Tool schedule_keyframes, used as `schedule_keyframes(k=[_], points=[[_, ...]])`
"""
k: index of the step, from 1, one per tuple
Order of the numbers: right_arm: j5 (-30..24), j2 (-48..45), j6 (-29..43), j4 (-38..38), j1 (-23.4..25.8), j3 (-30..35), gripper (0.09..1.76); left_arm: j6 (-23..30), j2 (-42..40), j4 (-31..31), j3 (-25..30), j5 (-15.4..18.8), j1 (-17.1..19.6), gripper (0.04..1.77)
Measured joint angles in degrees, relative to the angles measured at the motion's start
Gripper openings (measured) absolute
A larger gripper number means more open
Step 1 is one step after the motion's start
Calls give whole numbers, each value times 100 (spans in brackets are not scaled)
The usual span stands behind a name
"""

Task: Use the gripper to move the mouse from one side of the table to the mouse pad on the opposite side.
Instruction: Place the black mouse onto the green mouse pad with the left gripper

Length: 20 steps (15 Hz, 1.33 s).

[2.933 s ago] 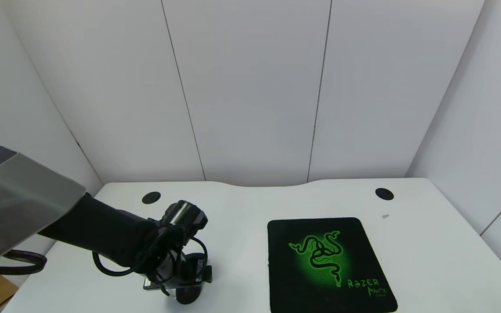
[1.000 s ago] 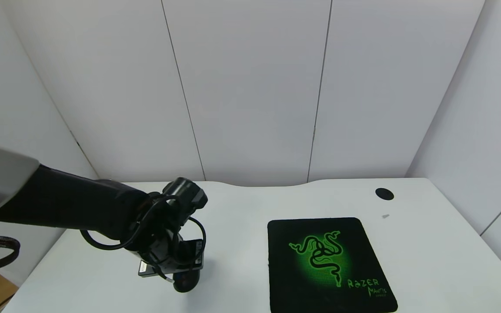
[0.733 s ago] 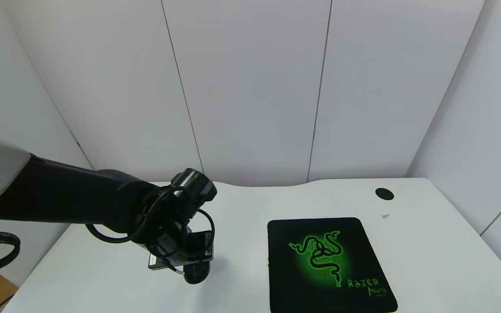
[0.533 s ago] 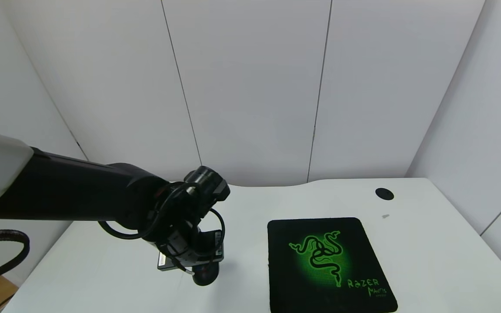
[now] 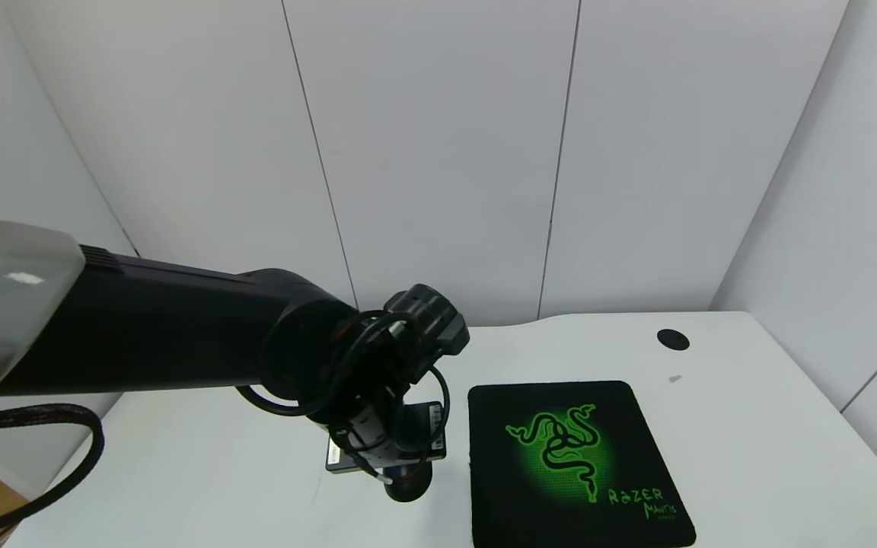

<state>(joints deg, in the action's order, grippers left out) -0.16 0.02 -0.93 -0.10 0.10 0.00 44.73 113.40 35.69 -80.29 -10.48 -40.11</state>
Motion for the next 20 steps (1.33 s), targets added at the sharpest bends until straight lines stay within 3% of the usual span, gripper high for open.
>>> schedule_keyframes(k=[4, 15, 20], points=[[0, 0, 0, 0, 0, 0, 171, 315, 336, 243, -513, -245, -236, 89], [2, 0, 0, 0, 0, 0, 171, 1040, 1480, 1357, -2640, -311, -1065, 89], [2, 0, -2, 0, 0, 0, 171, 1302, 2018, 1471, -3289, -613, -1347, 88]])
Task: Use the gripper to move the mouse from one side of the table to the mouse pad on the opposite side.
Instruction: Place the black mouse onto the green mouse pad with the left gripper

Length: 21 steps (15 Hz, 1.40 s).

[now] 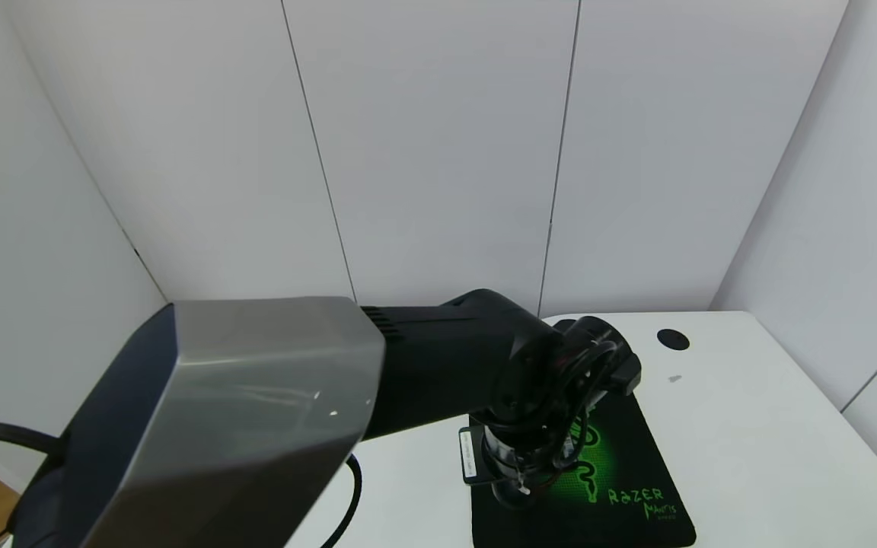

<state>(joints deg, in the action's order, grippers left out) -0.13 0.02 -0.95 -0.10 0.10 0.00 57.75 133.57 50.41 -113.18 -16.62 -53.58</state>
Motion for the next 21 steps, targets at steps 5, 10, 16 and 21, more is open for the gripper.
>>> schedule_keyframes(k=[5, 10, 16, 21], points=[[-5, 0, 0, 0, 0, 0, 171, 373, 322, -333, -55, -328, -234, 88], [-2, 0, 2, 0, 0, 0, 171, 492, 555, -508, -57, -325, -319, 88], [-2, 0, 0, 0, 0, 0, 171, 446, 861, -858, -71, -311, -315, 88], [-2, 0, 2, 0, 0, 0, 171, 435, 1025, -992, -72, -257, -282, 88]])
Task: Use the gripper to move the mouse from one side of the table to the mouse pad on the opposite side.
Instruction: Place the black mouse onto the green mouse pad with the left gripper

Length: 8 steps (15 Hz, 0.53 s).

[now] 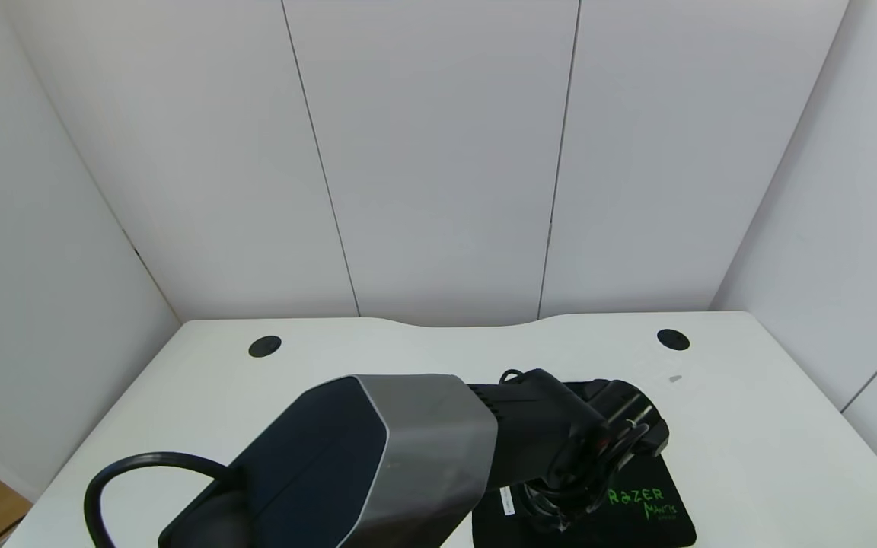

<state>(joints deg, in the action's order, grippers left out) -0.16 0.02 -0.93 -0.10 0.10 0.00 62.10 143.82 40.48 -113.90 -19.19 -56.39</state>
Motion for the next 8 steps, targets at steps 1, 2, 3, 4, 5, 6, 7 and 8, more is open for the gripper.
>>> schedule_keyframes(k=[1, 2, 3, 4, 5, 6, 7, 8], points=[[0, 0, -2, 0, 0, 0, 171, -2, 24, -52, -2, -10, 4, 88], [2, 0, -2, 0, 0, 0, 171, -11, 50, -74, -2, -27, 6, 88], [0, 0, 0, 0, 0, 0, 171, -11, 69, -89, -2, -33, 11, 88], [0, 0, -2, 0, 0, 0, 171, -11, 89, -94, -2, -38, 15, 88], [0, 0, -2, 0, 0, 0, 171, -11, 102, -96, -2, -46, 15, 88], [0, 0, -5, 0, 0, 0, 171, -11, 110, -94, -2, -46, 15, 88], [0, 0, 0, 0, 0, 0, 171, -13, 110, -94, -2, -44, 15, 88], [0, 0, -2, 0, 0, 0, 171, -20, 110, -91, -2, -46, 15, 88]])
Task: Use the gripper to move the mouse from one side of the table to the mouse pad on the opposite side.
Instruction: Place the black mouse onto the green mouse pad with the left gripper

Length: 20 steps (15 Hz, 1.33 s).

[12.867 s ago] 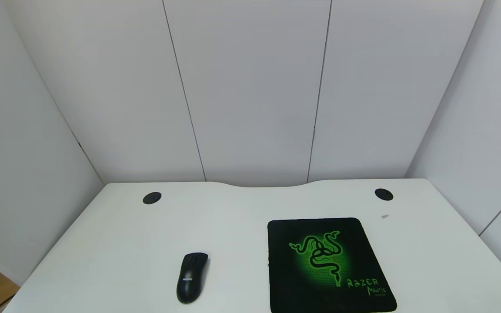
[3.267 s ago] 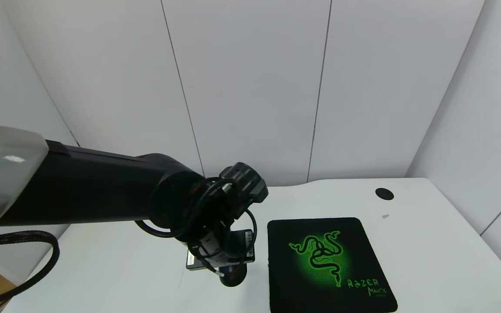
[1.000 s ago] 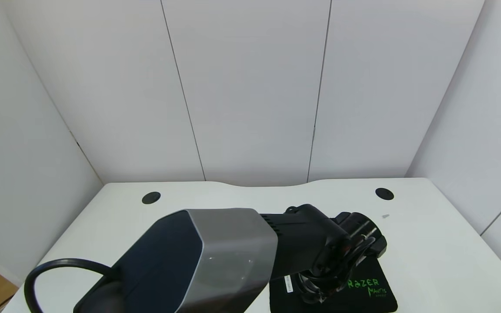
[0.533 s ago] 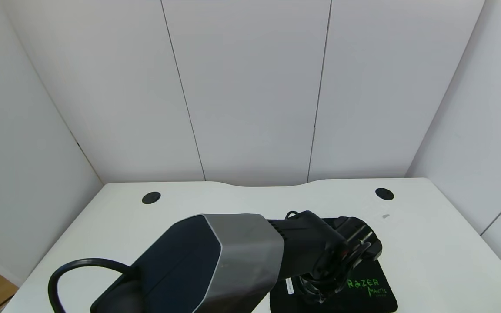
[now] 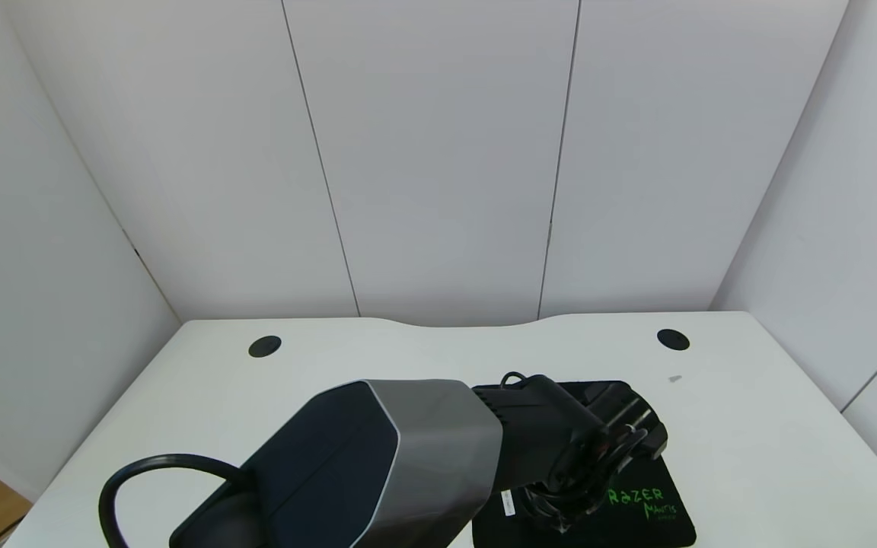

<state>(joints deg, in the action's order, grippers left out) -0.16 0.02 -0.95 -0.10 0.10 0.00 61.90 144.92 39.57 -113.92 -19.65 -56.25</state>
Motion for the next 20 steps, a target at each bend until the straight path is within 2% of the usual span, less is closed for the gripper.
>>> schedule_keyframes(k=[6, 9, 12, 20], points=[[2, 0, 0, 0, 0, 0, 171, -16, -10, 37, 11, -2, -17, 88], [0, 0, -2, 0, 0, 0, 171, -43, -16, 37, 15, 0, -26, 114], [0, 0, 2, 2, 0, 0, 171, -40, -27, 22, 11, -9, -33, 133], [0, 0, 0, 0, 0, 0, 171, -46, -66, 17, 11, -110, -37, 157]])
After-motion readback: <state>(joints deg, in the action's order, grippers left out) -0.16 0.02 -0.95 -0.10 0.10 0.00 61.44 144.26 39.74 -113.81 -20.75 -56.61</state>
